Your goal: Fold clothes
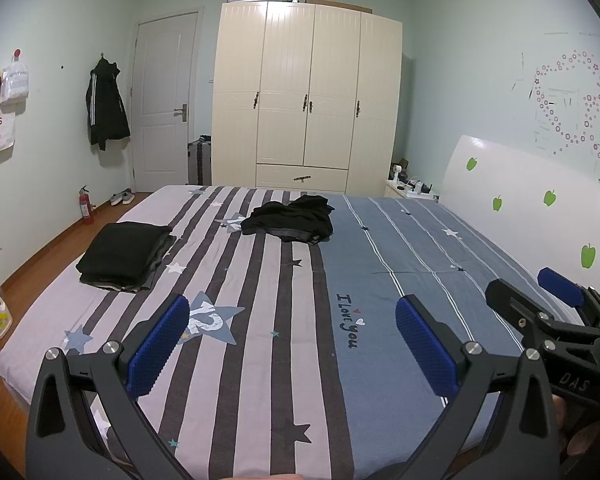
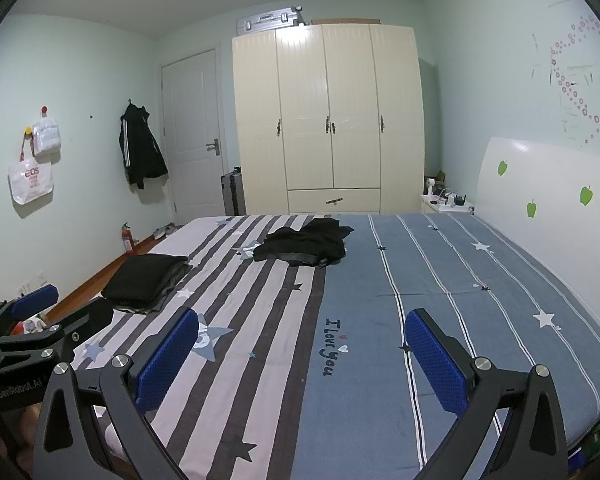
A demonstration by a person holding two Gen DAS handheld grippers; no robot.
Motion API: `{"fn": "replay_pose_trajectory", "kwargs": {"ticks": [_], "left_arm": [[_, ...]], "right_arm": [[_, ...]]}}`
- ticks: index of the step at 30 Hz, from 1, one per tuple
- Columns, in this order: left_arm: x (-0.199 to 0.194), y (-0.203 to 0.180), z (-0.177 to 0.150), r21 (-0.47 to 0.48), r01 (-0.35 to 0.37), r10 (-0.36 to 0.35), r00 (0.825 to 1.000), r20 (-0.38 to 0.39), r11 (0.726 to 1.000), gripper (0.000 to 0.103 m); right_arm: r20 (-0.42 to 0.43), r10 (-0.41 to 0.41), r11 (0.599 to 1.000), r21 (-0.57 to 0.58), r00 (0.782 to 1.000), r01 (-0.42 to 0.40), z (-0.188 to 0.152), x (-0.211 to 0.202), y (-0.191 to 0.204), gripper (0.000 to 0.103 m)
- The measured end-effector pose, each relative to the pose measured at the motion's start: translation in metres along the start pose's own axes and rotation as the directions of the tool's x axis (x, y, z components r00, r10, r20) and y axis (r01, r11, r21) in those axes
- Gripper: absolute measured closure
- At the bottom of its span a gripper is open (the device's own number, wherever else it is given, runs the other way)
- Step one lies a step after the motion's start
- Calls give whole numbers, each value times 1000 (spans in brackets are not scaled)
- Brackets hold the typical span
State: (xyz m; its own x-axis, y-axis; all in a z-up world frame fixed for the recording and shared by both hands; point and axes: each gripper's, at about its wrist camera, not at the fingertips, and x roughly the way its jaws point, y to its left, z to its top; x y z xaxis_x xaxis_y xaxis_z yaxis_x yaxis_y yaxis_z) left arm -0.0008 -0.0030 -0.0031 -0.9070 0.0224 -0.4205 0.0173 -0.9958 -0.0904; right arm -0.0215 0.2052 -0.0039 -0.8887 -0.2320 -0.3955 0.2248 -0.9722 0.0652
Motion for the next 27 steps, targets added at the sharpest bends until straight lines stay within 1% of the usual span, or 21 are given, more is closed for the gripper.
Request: {"fn": "replay_pose_trajectory", "kwargs": {"ticks": [27], "left_arm": [[-4, -2, 1, 2, -2, 2, 1000, 5, 1000, 1]], "right_arm": [[3, 2, 1000, 2, 1000, -2, -2, 0, 1, 1]]}}
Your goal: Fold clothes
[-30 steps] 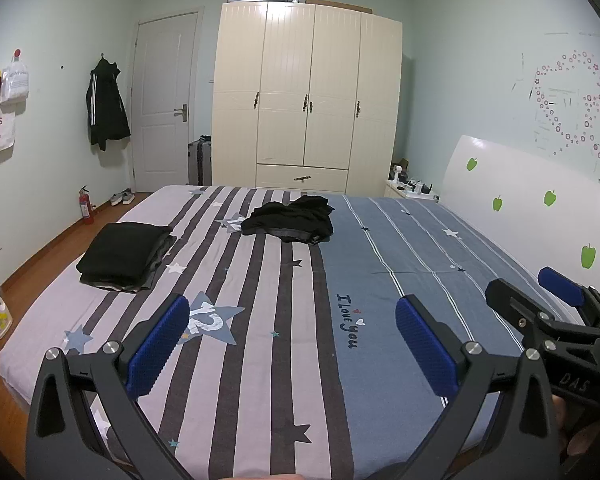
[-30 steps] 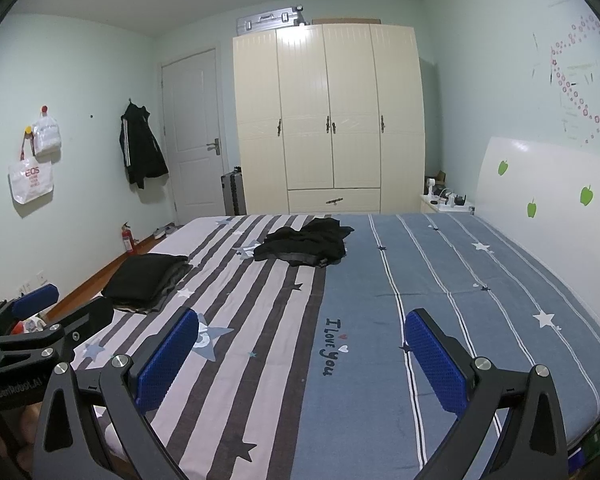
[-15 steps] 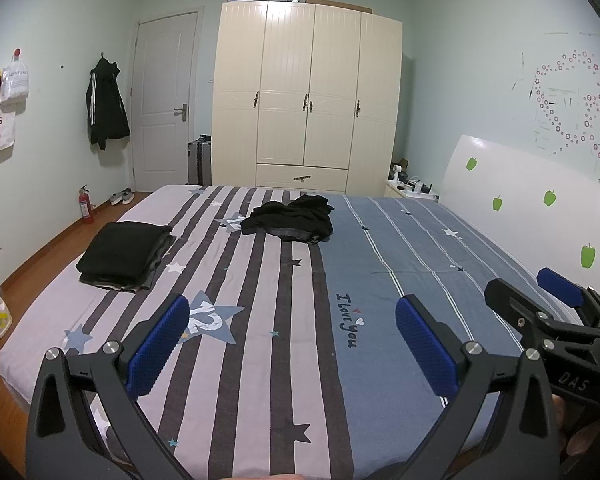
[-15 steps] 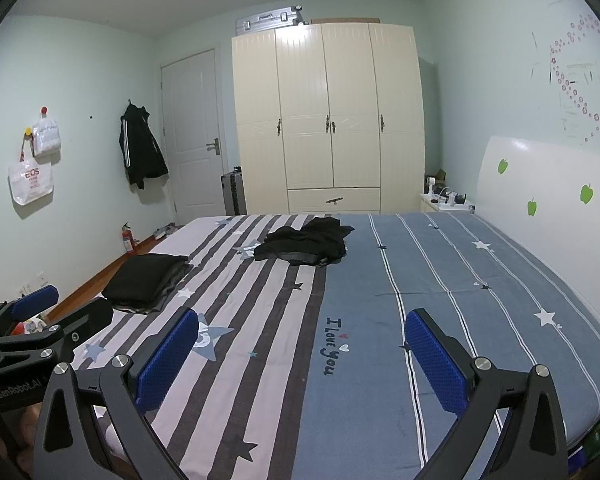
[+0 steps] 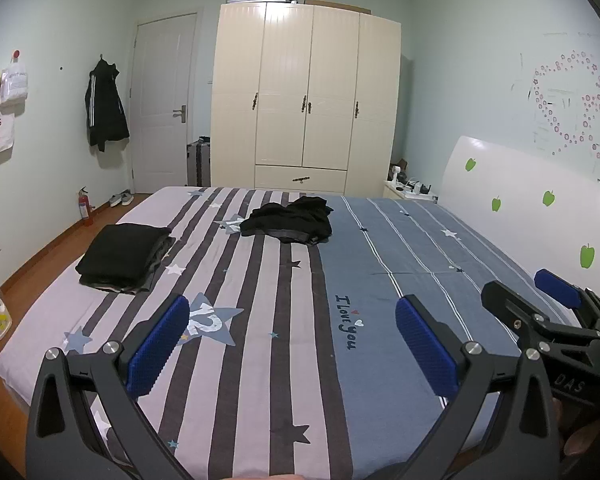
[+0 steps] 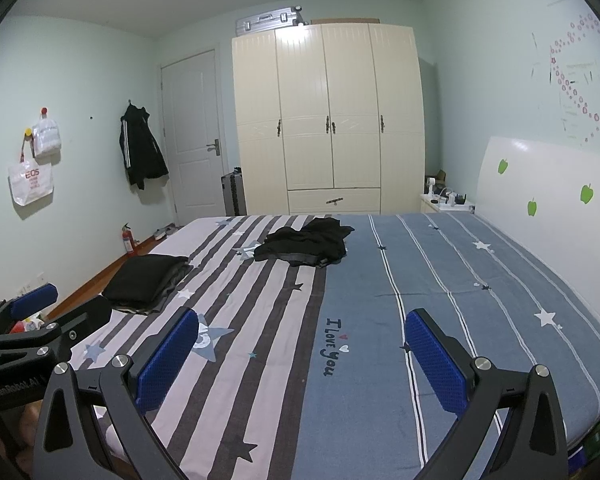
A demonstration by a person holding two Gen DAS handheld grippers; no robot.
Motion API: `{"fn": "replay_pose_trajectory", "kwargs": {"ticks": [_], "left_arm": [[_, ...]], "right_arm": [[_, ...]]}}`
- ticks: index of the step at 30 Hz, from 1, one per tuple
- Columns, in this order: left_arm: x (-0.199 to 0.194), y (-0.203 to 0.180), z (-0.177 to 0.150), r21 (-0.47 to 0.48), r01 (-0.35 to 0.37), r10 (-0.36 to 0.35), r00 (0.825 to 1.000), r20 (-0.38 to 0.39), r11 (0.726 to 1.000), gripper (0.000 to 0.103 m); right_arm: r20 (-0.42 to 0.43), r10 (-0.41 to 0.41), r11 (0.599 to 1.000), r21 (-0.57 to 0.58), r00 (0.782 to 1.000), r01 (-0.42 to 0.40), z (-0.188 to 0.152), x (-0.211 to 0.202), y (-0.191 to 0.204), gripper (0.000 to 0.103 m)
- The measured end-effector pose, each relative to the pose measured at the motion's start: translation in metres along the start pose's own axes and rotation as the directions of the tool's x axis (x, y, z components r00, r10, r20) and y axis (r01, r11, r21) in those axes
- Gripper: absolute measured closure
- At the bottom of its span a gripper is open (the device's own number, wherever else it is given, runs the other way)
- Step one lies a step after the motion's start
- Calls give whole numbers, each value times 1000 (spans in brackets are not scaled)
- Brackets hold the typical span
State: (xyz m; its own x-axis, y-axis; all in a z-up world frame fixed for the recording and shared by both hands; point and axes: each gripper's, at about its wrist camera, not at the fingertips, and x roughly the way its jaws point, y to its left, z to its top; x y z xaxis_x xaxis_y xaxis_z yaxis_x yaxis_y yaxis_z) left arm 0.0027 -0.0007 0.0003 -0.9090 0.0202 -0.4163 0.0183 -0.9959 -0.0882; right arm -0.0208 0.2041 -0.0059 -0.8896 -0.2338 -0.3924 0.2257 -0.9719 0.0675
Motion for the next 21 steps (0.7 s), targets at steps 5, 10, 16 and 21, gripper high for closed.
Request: {"fn": "replay_pose_trajectory", "kwargs": {"ticks": [5, 10, 16, 21], "left_arm": [[1, -1, 1, -3, 2, -2, 1000, -2, 1000, 1], [0, -3, 3, 1, -2, 2, 1000, 3, 1000, 1], [2, -3, 3, -1, -7, 7, 1000, 2, 1000, 1], [3, -3, 2, 0, -19, 19, 1000, 2, 1000, 1]], "right_arm": [[4, 0, 1000, -1, 1000, 0, 2, 0, -1, 1], [4, 1, 1000, 1, 1000, -1, 2, 1, -2, 1], [6, 3, 1000, -2, 1000, -3, 2, 1, -2, 1], [9, 6, 1000, -3, 1000, -5, 2, 2, -2, 1]]}}
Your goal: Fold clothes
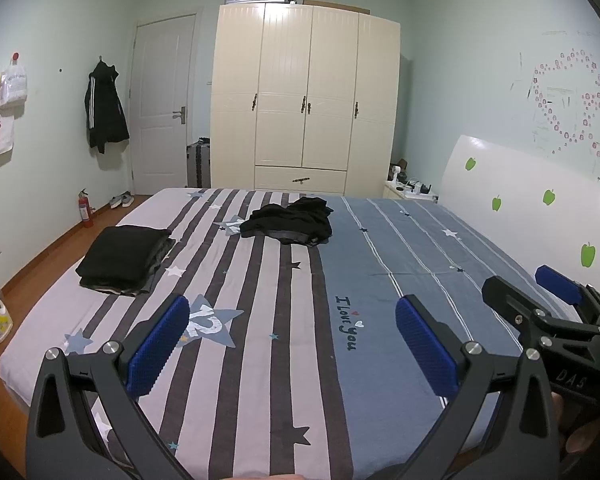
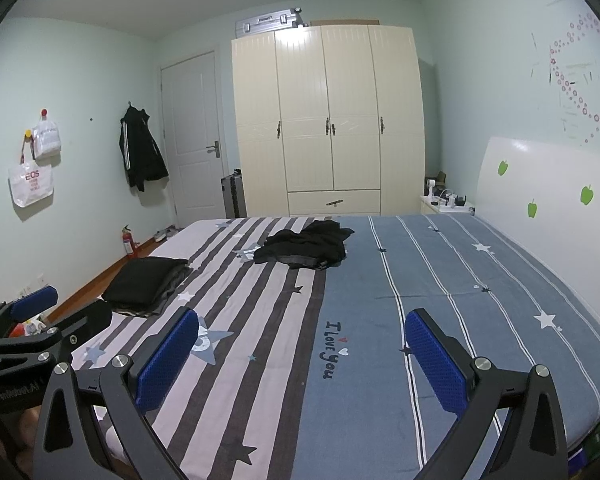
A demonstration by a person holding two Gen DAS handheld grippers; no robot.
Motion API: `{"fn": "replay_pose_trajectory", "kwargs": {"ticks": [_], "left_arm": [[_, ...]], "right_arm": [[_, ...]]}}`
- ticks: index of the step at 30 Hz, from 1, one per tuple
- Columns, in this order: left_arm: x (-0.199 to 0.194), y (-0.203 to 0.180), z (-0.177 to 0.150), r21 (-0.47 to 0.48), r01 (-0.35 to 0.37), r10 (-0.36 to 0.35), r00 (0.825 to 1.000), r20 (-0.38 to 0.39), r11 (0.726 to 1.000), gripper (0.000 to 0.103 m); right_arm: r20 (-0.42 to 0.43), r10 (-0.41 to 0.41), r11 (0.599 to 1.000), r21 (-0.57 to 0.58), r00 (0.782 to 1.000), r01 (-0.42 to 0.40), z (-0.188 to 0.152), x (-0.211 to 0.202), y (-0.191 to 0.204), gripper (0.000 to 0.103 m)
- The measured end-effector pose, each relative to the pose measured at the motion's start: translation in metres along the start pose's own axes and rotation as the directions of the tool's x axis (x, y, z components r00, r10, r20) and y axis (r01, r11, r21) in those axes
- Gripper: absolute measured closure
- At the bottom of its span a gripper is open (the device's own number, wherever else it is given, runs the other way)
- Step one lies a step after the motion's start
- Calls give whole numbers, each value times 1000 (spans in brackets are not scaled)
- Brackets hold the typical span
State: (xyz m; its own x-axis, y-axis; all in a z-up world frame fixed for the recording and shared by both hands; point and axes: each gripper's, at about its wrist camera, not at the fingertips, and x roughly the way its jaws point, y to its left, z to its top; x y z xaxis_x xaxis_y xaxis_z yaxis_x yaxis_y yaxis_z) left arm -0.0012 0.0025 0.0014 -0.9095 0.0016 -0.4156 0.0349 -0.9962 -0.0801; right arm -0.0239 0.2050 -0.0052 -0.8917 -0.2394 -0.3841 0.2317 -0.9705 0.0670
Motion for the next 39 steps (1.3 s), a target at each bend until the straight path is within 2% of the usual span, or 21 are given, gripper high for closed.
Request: {"fn": "replay_pose_trajectory", "kwargs": {"ticks": [4, 8, 12, 16, 20, 23, 25, 27, 29, 31, 34, 37, 39], "left_arm": [[5, 3, -4, -16, -6, 6, 1000, -2, 1000, 1], [22, 12, -16, -8, 35, -35, 999, 9, 999, 1], [71, 26, -31, -10, 29, -29, 1000, -3, 1000, 1], [152, 46, -53, -27, 54, -55, 997, -48, 998, 1], [244, 67, -75, -33, 92, -94, 993, -75, 995, 1], [308, 85, -88, -80, 60, -70, 990, -123, 995, 1], [342, 92, -92, -121, 30, -51, 984, -171, 992, 1], [365, 95, -86, -167, 5, -44, 972, -230, 986, 1], [381, 93, -73, -179, -14, -33, 966, -255, 984, 1], [400, 90, -55, -153, -53, 11, 964, -267, 987, 1], [438, 85, -33, -99, -111, 76, 950, -303, 989, 1], [487, 90, -17, -121, -99, 52, 938, -342, 988, 1], [527, 97, -6, -118, -96, 48, 934, -355, 988, 1]], "right_arm": [[-6, -7, 1000, -3, 1000, 7, -3, 3, 0, 1], [-21, -12, 1000, 9, 1000, 12, -10, 22, -6, 1], [-63, -11, 999, 30, 998, 13, -28, 63, -14, 1], [-125, -22, 999, 31, 992, 26, -54, 133, -22, 1], [-144, -20, 1000, 1, 989, 20, -83, 233, -27, 1], [-157, 0, 1000, 26, 988, 4, -101, 308, -34, 1], [-190, 14, 999, 41, 982, -6, -109, 342, -38, 2], [-243, -4, 999, 31, 970, 12, -112, 372, -42, 2], [-300, -2, 999, 39, 954, 15, -107, 390, -50, 2], [-332, 18, 998, 67, 943, 5, -96, 403, -61, 2], [-357, 52, 993, 119, 933, -10, -71, 435, -81, 2], [-387, 66, 991, 133, 920, -15, -52, 473, -90, 2], [-391, 52, 993, 117, 919, -6, -40, 506, -91, 1]]}}
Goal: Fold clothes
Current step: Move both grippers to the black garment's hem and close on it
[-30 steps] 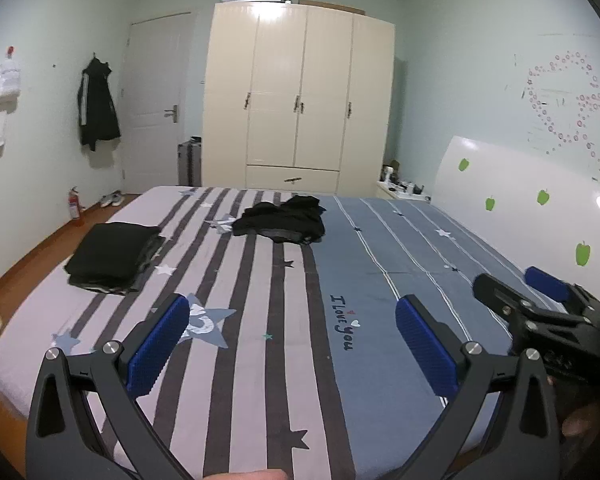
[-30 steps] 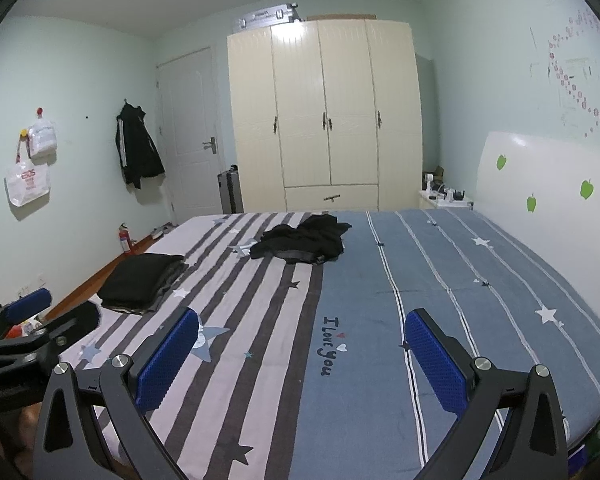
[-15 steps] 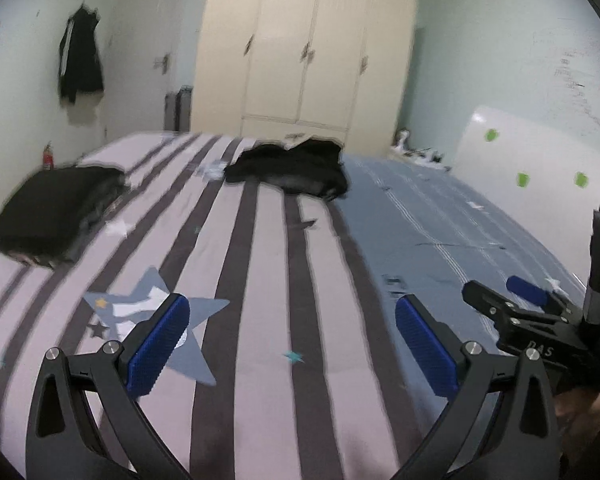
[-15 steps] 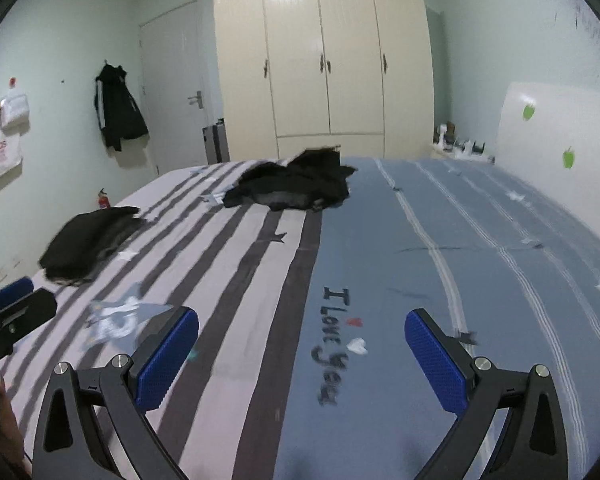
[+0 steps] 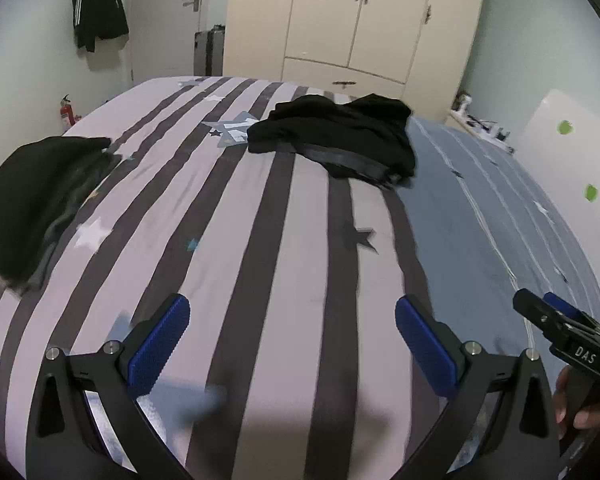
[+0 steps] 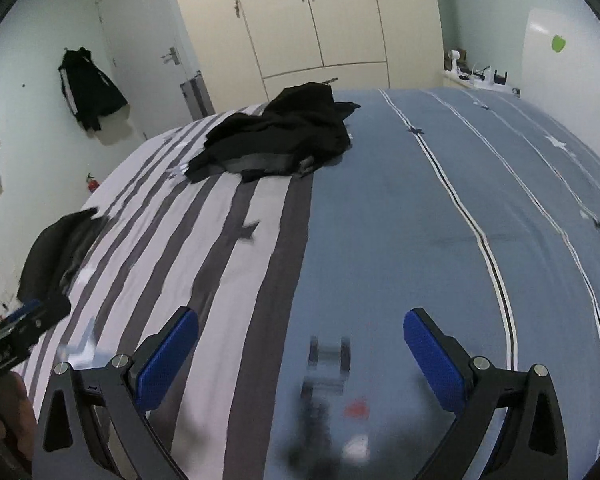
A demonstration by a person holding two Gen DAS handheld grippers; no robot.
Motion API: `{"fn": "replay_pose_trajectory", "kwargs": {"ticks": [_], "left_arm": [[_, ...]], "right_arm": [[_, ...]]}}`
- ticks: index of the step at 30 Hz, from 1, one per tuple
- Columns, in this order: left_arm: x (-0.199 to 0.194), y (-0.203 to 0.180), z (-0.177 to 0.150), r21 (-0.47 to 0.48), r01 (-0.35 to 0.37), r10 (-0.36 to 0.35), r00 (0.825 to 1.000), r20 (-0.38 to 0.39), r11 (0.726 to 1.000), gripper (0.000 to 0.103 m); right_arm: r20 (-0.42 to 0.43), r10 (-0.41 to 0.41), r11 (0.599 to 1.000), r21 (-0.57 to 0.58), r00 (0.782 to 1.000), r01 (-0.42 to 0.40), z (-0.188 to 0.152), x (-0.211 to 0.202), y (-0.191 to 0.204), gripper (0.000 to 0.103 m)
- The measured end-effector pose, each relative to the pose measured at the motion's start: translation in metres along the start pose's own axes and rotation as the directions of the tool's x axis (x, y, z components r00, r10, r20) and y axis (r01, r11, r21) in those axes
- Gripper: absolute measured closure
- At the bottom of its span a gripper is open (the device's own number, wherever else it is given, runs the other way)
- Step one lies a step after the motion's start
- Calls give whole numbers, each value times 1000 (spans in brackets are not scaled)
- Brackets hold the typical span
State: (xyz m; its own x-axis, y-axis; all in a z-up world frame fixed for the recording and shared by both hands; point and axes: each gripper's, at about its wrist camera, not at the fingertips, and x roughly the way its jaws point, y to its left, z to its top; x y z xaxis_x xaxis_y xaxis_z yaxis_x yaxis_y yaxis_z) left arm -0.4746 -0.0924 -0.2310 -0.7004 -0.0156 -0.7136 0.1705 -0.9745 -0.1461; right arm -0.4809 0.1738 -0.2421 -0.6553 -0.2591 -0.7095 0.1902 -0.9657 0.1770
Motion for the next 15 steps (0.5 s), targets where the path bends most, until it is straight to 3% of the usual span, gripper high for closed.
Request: {"fn": "replay_pose_trajectory", "kwargs": {"ticks": [5, 7, 15], "left_arm": [[104, 14, 57, 37, 6, -5, 1000, -22, 999, 2], [146, 23, 82, 74, -2, 3, 1000, -26, 997, 7], [261, 62, 149, 87, -42, 45, 998, -34, 995, 14]], "right_arm": [[-13, -40, 999, -32, 999, 39, 62, 92, 8, 1], [-18, -54, 998, -34, 998, 54, 81, 125, 13, 2], [-9, -97, 994, -46, 995, 96, 154, 246, 34, 2]]}}
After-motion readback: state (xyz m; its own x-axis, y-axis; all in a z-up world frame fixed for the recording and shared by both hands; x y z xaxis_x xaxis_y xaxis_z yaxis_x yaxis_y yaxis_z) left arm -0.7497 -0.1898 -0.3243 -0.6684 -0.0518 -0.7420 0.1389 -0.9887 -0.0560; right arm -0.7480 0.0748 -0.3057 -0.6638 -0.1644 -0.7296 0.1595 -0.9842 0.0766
